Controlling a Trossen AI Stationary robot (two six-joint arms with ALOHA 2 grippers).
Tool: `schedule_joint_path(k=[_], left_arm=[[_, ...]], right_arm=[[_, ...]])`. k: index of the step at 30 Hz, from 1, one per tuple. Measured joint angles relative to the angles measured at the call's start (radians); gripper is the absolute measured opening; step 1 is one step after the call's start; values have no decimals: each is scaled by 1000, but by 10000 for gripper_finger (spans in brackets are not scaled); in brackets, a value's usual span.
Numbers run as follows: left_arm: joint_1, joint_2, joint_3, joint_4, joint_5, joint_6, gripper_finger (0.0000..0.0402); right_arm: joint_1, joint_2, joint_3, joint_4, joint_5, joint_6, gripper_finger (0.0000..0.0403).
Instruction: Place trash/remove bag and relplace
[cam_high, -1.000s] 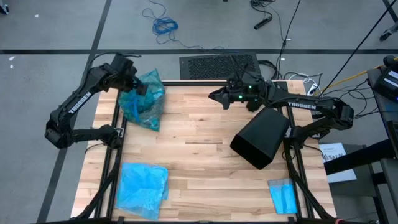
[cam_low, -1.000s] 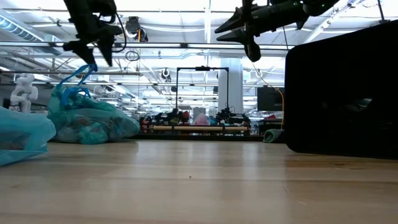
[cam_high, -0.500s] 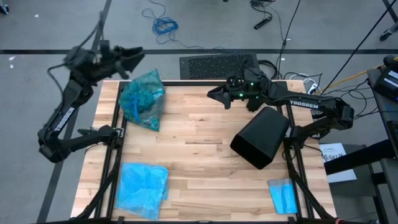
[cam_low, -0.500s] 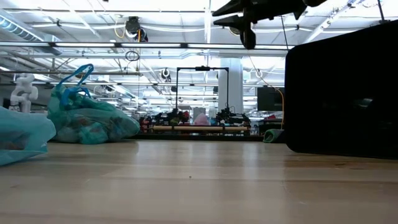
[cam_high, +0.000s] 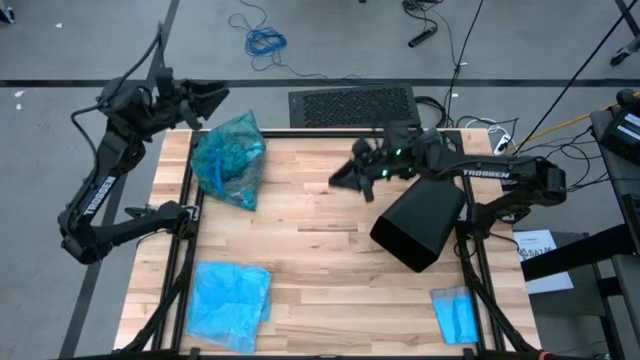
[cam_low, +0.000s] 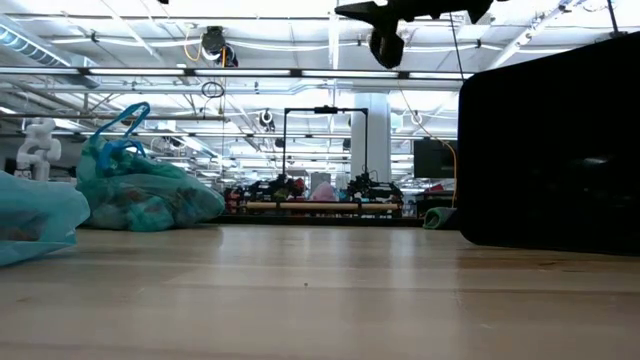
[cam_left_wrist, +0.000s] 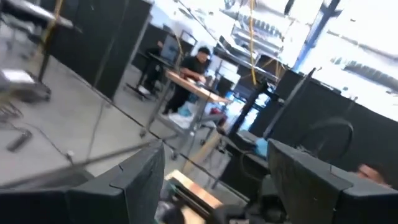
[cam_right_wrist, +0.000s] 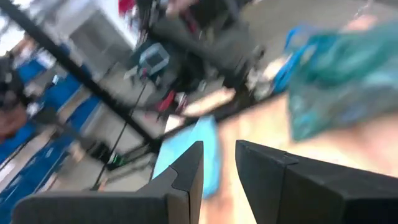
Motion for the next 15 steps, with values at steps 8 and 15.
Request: schedule_joint_path(k=[8, 15], left_arm=[[0, 5, -1, -19, 263, 10, 257], [0, -50, -2, -15, 466, 5, 83]], right_arm=[[186, 134, -1, 20, 164, 82, 86], [251, 273, -2, 237, 216, 180, 86]])
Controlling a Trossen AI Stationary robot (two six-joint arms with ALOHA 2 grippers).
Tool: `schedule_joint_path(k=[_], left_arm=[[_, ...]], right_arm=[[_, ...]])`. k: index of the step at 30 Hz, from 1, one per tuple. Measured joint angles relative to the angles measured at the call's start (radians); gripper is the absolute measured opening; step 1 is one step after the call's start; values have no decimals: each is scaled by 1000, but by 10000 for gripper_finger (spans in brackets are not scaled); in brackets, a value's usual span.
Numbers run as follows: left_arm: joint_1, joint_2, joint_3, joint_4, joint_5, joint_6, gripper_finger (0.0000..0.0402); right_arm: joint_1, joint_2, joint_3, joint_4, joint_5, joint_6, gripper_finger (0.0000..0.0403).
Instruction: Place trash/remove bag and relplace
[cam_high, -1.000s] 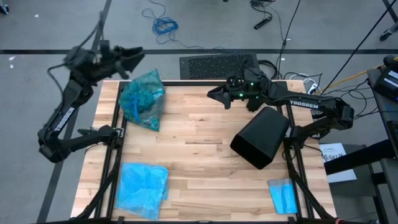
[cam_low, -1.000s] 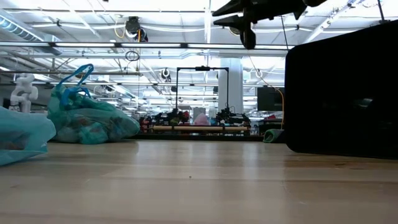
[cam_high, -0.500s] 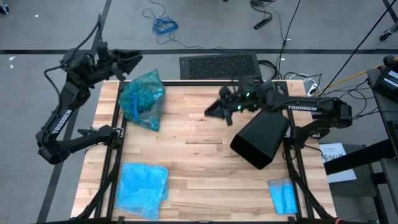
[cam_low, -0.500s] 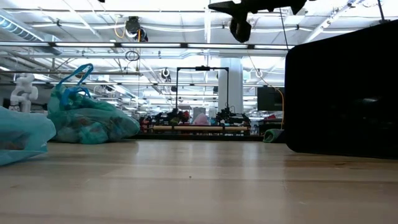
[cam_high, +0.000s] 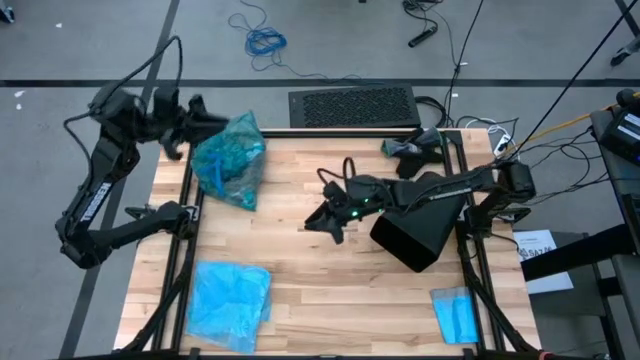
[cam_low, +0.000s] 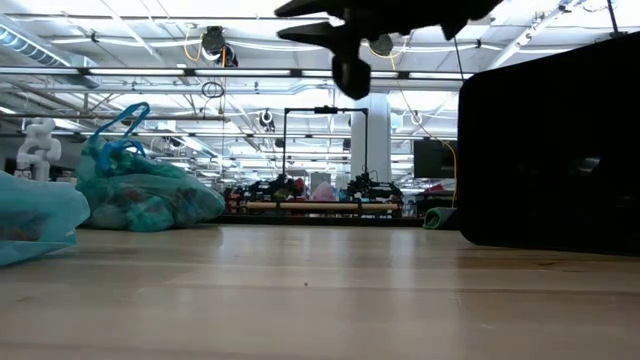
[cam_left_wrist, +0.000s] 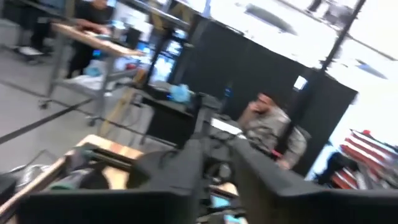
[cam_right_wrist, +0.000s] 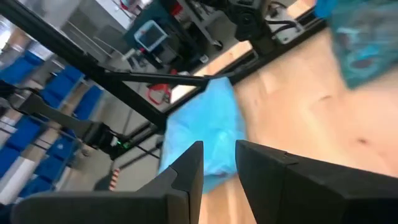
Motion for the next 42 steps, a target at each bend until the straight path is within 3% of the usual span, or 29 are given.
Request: schedule_joint_path(k=[3, 9, 12, 16, 19, 22, 28, 33, 37, 42], left_arm=[[0, -42, 0, 1, 48, -5, 15], [0, -134, 0, -3, 52, -25, 2], [0, -174, 2, -21, 52, -25, 2], [0, -206, 1, -106, 49, -21, 1], [0, -233, 1, -173, 47, -1, 1], [0, -252, 1, -224, 32, 30, 1], [0, -273, 0, -301, -12, 87, 0], [0, -272, 0, -322, -23, 107, 0], [0, -272, 0, -321, -36, 115, 0], [0, -272, 0, -322, -58, 112, 0]], right_arm=[[12, 65, 50, 16, 2, 14, 86], [27, 206, 293, -207, -5, -103, 86], [23, 230, 409, -429, 32, -139, 86], [14, 196, 526, -977, 239, -230, 86], [45, 106, 568, -1352, 402, -255, 86], [106, -8, 570, -1545, 437, -152, 86], [299, -93, 567, -1720, 508, 184, 90], [424, -72, 565, -1797, 523, 361, 131], [464, -41, 544, -1829, 524, 414, 179], [471, -1, 389, -1829, 537, 516, 212]])
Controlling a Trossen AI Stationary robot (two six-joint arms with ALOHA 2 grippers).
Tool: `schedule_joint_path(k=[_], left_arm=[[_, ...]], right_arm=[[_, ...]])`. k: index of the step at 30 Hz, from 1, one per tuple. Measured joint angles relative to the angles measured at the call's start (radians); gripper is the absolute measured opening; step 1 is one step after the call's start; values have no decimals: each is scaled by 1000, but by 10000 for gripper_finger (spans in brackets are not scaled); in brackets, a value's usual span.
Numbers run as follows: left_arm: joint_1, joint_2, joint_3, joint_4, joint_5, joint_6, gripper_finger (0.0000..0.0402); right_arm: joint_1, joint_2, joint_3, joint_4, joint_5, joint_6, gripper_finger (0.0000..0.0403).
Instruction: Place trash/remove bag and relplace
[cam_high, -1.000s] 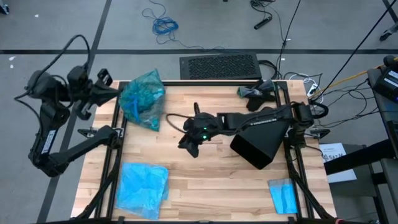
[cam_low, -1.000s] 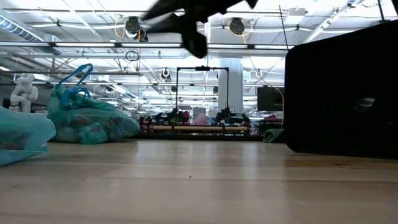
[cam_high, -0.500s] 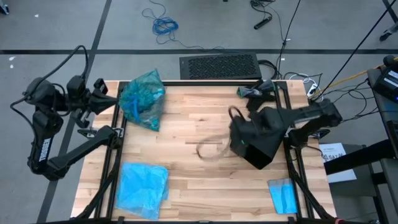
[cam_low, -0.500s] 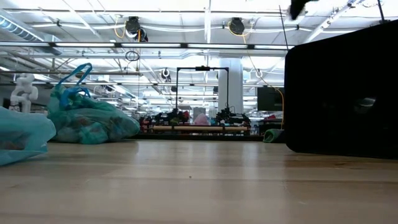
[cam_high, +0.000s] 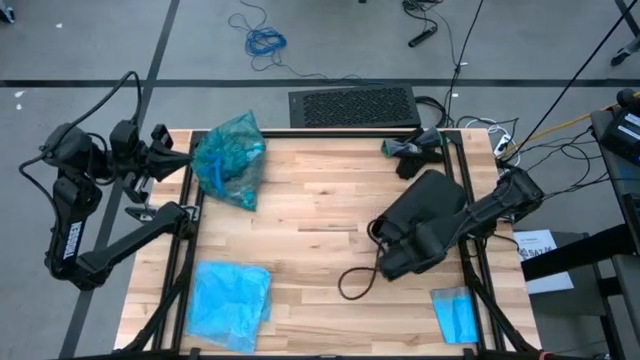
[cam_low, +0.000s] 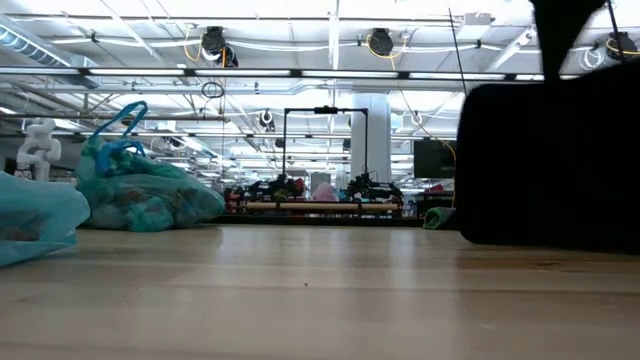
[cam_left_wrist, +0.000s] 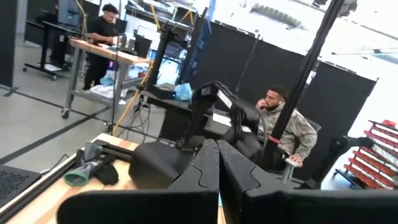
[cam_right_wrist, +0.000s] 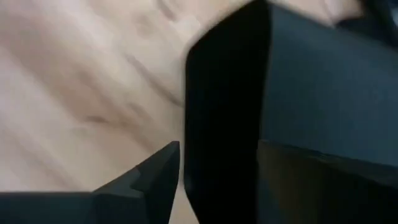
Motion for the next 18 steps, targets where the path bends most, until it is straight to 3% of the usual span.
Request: schedule_joint_path(k=[3, 6, 12, 18], left_arm=[[0, 0, 0, 0, -9, -6, 0], [0, 0, 0, 1, -14, -28, 0], [0, 1, 0, 2, -28, -33, 0], [0, 1, 0, 4, -51, -31, 0]], right_arm=[[1, 1, -118, -34, -26, 123, 206], [7, 3, -190, -31, -18, 228, 173], [26, -12, -200, 6, -36, 258, 18], [34, -63, -198, -3, -25, 310, 1]])
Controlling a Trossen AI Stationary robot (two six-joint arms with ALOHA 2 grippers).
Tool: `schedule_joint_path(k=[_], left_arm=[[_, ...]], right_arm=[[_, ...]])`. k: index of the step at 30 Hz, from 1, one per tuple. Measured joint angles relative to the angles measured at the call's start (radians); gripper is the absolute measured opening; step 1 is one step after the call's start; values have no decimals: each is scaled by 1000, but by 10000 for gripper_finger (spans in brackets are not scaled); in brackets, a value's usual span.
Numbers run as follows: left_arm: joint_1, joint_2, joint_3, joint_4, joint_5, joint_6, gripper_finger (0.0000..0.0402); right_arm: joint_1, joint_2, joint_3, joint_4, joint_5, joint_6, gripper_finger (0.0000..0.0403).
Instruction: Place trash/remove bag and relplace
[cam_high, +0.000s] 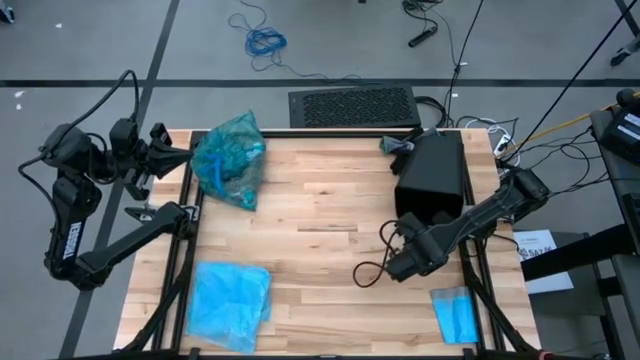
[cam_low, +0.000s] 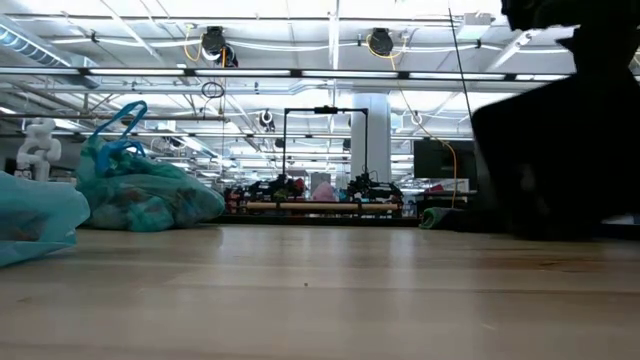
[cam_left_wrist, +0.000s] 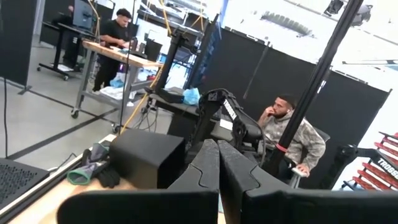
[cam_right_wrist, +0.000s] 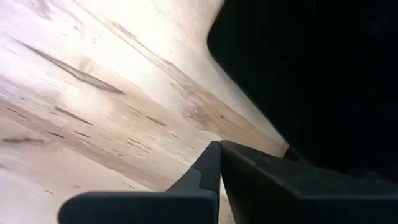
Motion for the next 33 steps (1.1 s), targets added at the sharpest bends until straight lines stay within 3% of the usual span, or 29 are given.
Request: schedule_joint_path(k=[11, 16, 19, 24, 33], left_arm=[[0, 0, 0, 0, -6, 7, 0], [0, 0, 0, -1, -6, 7, 0], [0, 0, 0, -3, -6, 7, 0], [0, 0, 0, -4, -5, 6, 0], [0, 0, 0, -56, 2, 7, 0]], right_arm=[[39, -23, 29, -5, 6, 24, 0], [158, -25, 161, -3, 203, -10, 0], [168, -27, 187, -4, 244, -83, 0], [113, -24, 220, -8, 264, -191, 0], [-115, -51, 515, -3, 459, -566, 0]])
